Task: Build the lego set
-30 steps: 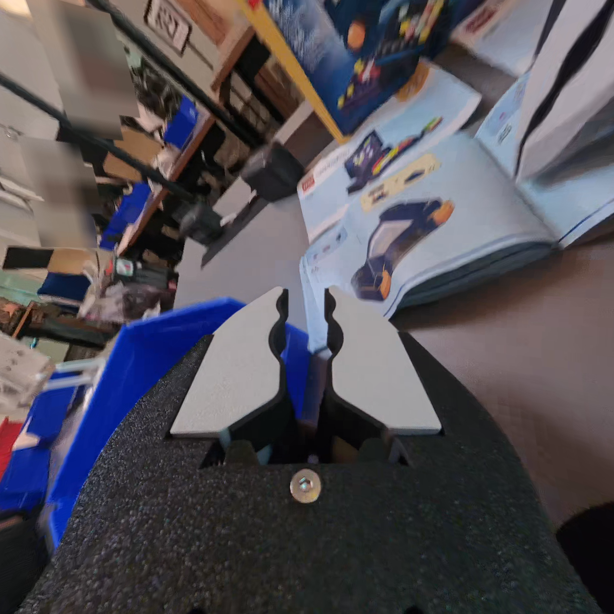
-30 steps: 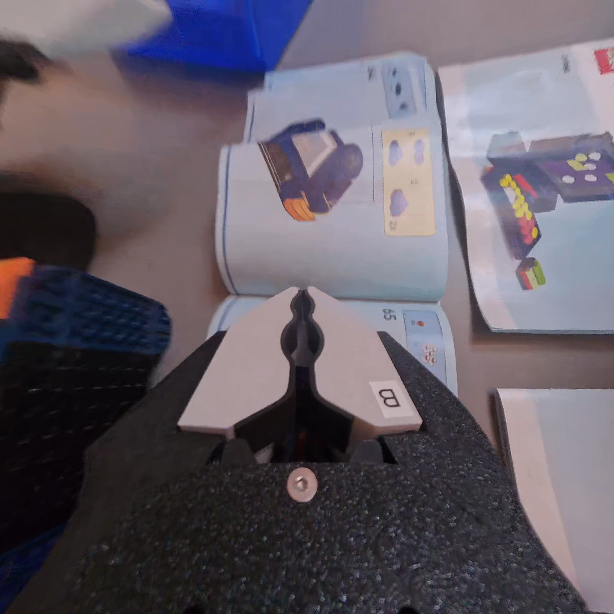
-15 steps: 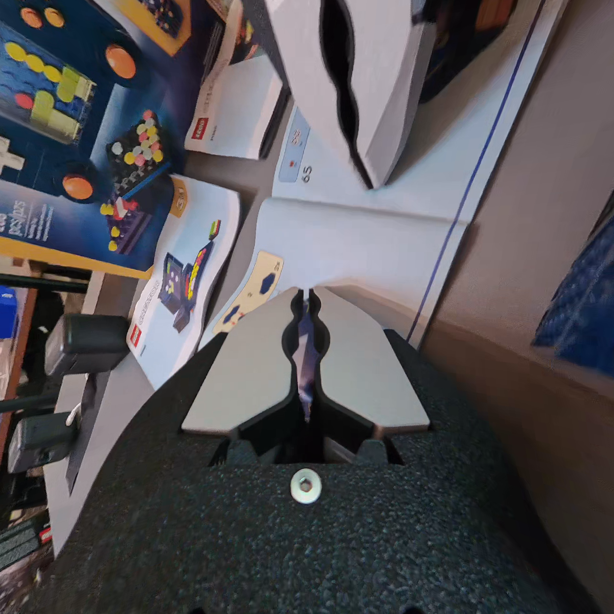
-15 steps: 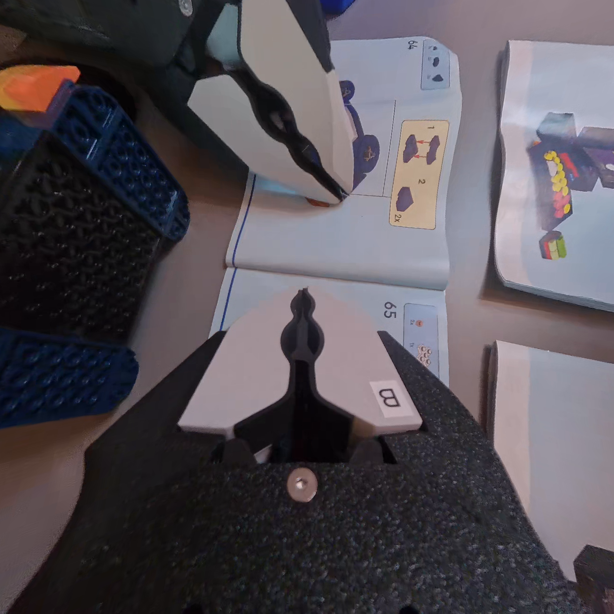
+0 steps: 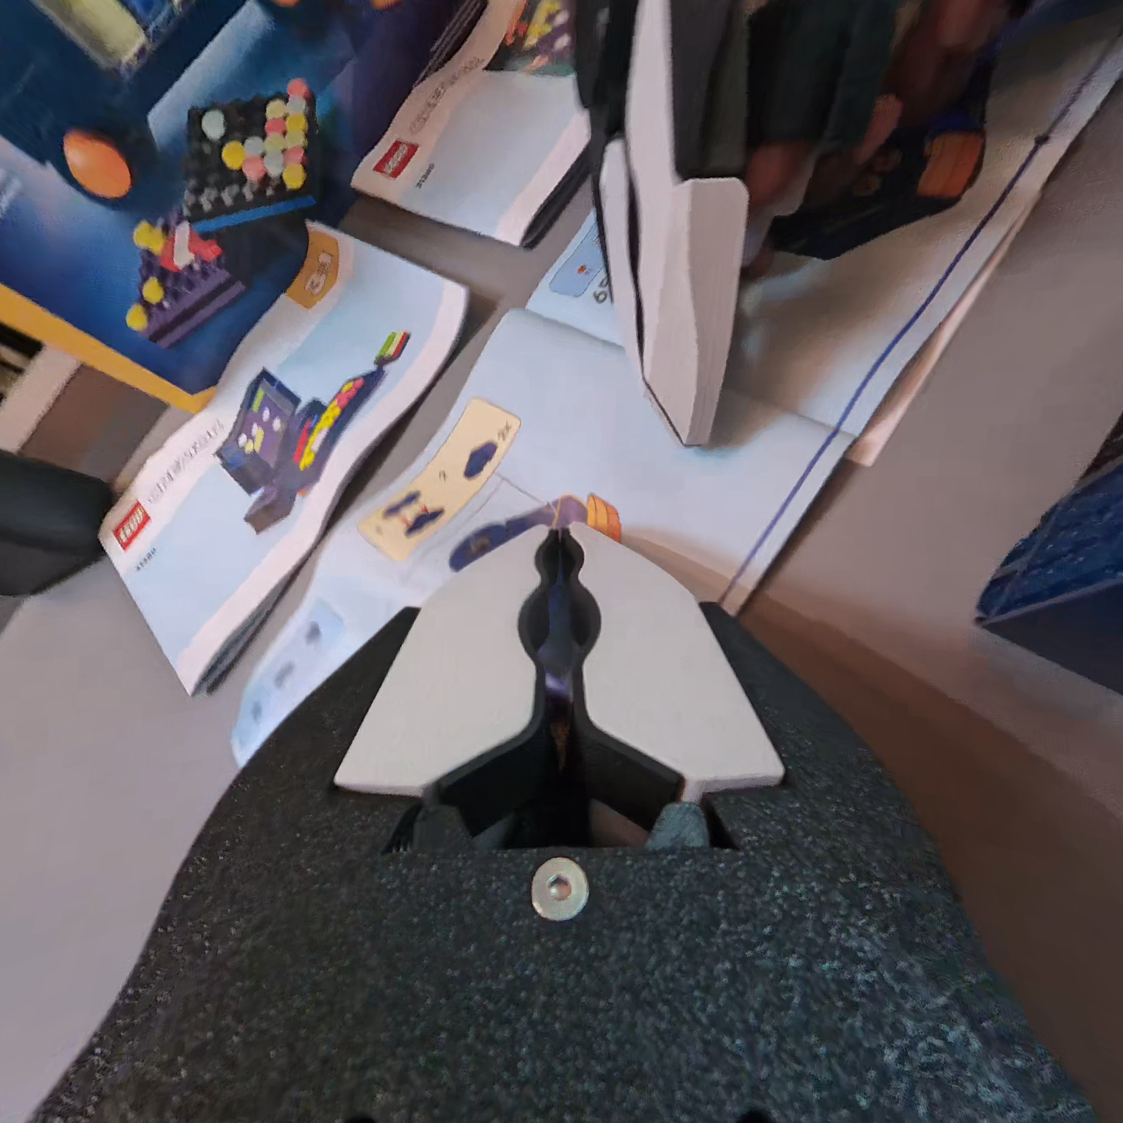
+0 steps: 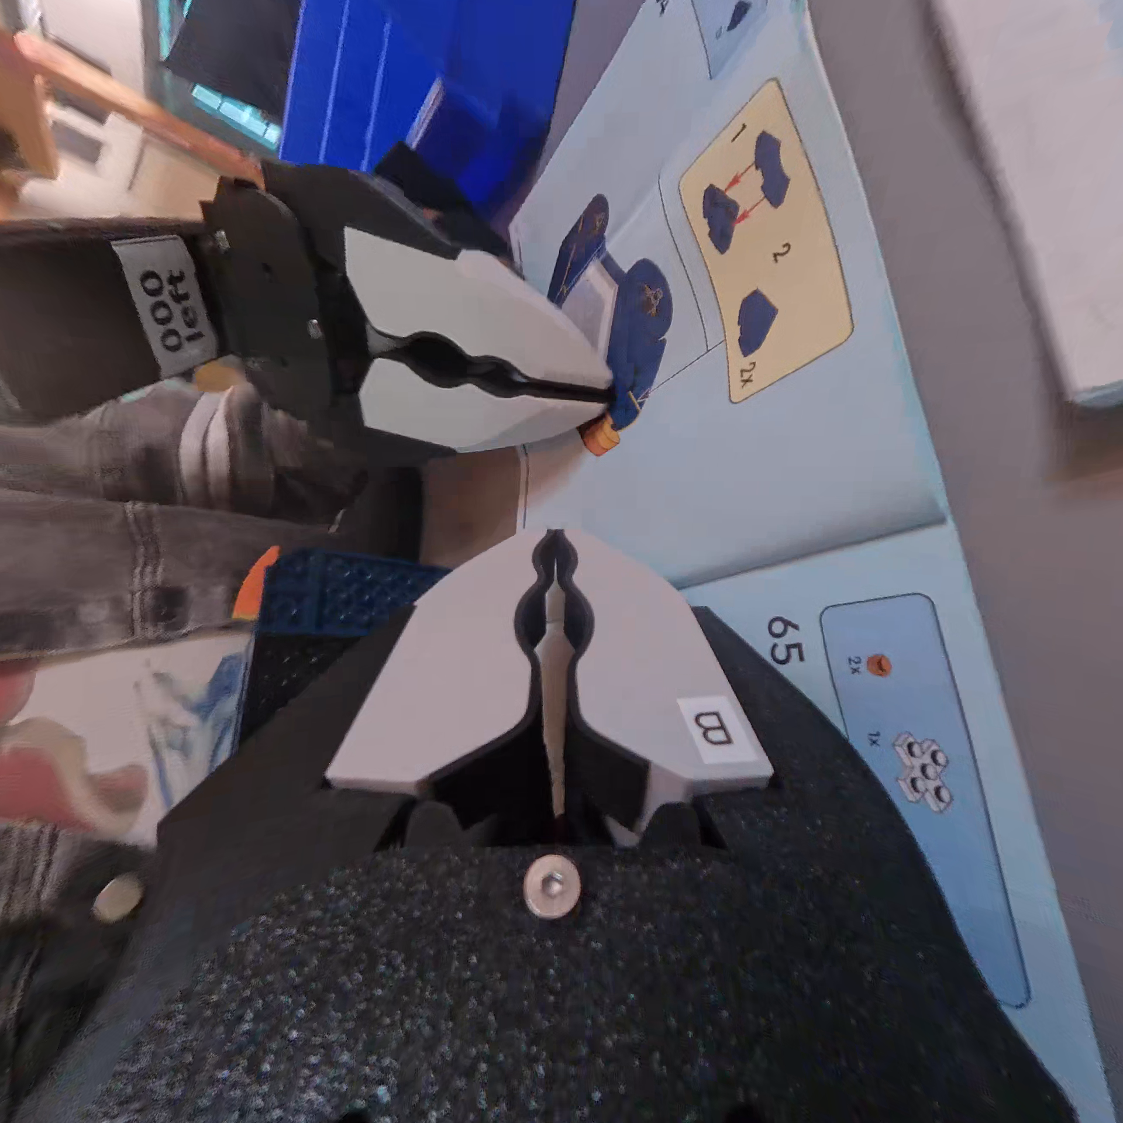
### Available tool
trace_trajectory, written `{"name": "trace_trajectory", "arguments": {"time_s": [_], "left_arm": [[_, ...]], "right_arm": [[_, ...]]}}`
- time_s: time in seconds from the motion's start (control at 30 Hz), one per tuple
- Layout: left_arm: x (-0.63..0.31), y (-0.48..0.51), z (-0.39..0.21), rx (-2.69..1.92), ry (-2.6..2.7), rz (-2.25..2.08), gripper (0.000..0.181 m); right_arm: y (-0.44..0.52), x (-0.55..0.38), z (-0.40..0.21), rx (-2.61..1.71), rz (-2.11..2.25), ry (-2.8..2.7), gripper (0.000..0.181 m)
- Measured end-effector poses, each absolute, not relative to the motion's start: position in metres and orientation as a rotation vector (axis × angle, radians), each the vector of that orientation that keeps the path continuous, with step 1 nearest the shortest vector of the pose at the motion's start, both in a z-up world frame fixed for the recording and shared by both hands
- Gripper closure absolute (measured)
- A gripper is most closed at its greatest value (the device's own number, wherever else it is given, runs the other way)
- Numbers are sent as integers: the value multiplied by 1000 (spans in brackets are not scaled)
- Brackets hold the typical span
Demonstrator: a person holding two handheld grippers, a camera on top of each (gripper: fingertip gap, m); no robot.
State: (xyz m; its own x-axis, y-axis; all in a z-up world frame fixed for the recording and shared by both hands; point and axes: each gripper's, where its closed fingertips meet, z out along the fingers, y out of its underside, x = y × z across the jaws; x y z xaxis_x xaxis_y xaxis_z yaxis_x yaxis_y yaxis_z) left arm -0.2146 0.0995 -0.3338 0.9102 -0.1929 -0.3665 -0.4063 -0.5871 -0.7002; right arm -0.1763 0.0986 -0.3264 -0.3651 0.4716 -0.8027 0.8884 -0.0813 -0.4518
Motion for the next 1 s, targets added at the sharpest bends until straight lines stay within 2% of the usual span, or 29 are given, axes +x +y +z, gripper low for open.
{"name": "trace_trajectory", "arguments": {"time_s": [0.13,0.2,0.23,0.3,0.33,0.47,0.57,0.6,0.7,0.93,1.0], "left_arm": [[-223,91,-335,-2256,286,133,176],[-224,87,-334,-2259,272,95,173],[-227,85,-333,-2249,286,139,168],[-247,73,-320,-2208,299,427,141],[-255,63,-308,-2184,318,590,134],[-275,0,-259,-2159,199,1009,125],[-295,-69,-276,-2454,-90,992,113],[-299,-95,-292,-2605,-178,961,116],[-300,-143,-329,-2823,-379,830,150],[-279,-194,-331,-2865,-588,680,151],[-284,-202,-330,-2826,-552,765,151]], "right_arm": [[144,-203,-325,1905,-1651,1687,181],[142,-198,-323,1853,-1655,1706,181],[137,-195,-326,1821,-1614,1754,181],[131,-193,-326,1776,-1604,1836,181],[129,-191,-325,1746,-1616,1848,181],[127,-189,-320,1698,-1651,1783,177],[125,-188,-320,1685,-1645,1794,175],[125,-188,-320,1680,-1649,1800,175],[125,-187,-319,1672,-1654,1799,174],[120,-182,-321,1631,-1624,1856,176],[116,-179,-324,1611,-1581,1882,177]]}}
